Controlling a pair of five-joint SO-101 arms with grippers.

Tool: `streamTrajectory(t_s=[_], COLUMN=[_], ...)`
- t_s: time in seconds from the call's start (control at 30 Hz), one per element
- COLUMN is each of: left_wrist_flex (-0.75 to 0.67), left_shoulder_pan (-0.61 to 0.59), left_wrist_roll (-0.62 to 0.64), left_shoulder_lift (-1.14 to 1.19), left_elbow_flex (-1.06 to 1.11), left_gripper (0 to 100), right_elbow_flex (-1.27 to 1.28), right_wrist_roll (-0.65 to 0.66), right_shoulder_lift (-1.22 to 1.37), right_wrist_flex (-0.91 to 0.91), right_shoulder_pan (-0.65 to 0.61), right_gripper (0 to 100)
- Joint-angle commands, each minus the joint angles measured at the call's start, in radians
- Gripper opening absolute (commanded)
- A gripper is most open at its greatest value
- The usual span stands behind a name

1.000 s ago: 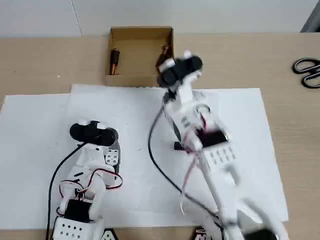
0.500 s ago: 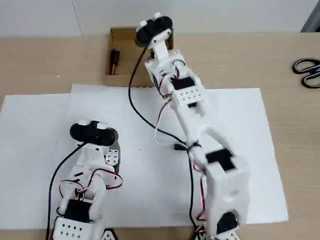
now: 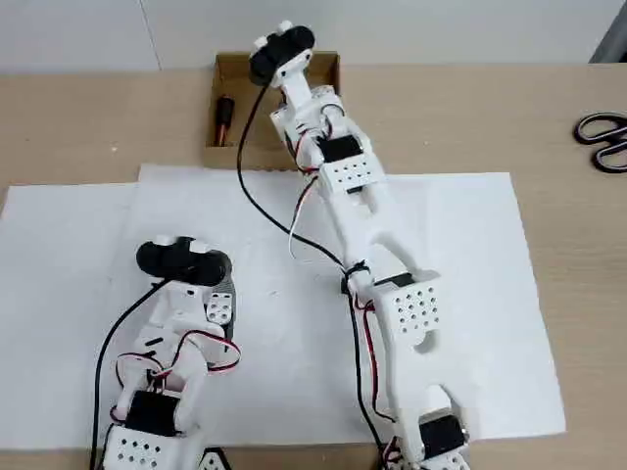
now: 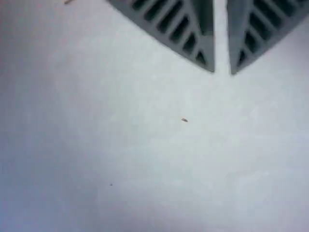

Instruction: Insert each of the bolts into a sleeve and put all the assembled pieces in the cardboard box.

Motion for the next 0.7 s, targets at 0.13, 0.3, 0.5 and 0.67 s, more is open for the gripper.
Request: streamTrajectory(t_s=[0.13,0.3,0.5,0.67], left_wrist_flex=[-0.012,-0.012,-0.012,-0.012], left_shoulder_pan=[-0.002,-0.002,-0.006,-0.006], left_wrist_roll=[-0.005,-0.003,0.000,0.000], left_shoulder_lift=[-0.008,-0.008,-0.008,-0.008], left_elbow_flex=[-0.004,-0.004,-0.004,-0.004], left_gripper=[1,1,1,1], right_elbow_flex=[-0.169,-0.269,-0.483,-0.592], right_wrist_roll=[0.008,0.008,0.006,0.005], right_shoulder_lift=[-0.022,-0.027,-0.022,-0.018], right_wrist_flex=[0.128,0.245,0.530,0.728], right_shoulder_pan=[-0.013,-0.012,-0.015,-0.016], right_gripper=[24.1,22.1,15.9,9.1])
